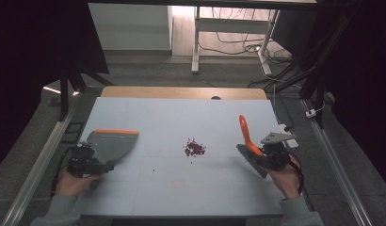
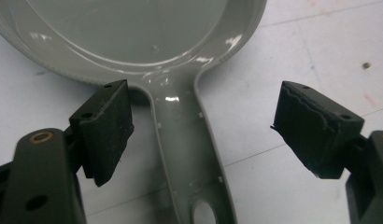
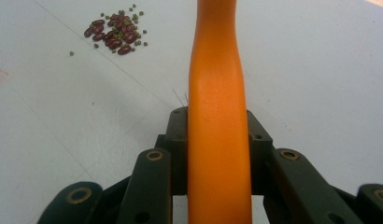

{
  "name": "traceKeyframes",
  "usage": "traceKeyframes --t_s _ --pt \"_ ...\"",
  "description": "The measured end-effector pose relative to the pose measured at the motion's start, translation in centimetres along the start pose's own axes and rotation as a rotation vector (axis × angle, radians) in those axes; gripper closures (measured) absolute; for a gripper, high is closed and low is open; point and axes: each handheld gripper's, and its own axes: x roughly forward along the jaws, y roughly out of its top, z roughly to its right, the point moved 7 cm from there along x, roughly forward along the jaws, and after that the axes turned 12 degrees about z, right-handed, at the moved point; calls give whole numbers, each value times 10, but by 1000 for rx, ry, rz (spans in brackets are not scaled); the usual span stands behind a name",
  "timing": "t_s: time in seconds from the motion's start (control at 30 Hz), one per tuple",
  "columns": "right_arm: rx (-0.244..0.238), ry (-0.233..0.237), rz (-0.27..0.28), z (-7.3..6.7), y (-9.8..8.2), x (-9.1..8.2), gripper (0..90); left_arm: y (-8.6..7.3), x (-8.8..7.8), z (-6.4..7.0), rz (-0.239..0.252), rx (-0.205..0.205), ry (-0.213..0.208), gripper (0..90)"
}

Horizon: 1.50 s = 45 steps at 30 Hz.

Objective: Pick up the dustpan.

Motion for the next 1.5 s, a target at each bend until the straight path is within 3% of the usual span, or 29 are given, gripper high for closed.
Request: traceKeyframes --t_s 0.4,0.77,1.13,1.5 --pt "-7 -1 -7 0 -1 1 702 -7 0 -4 -8 -41 16 210" --pt "-8 0 -15 -1 -2 3 701 -13 19 -11 -24 -85 -8 257" --pt "-5 -7 -11 0 -3 2 702 -9 21 -15 21 -107 -21 429" --pt "-7 -8 -14 0 -4 2 702 -7 22 -14 30 -109 -28 578"
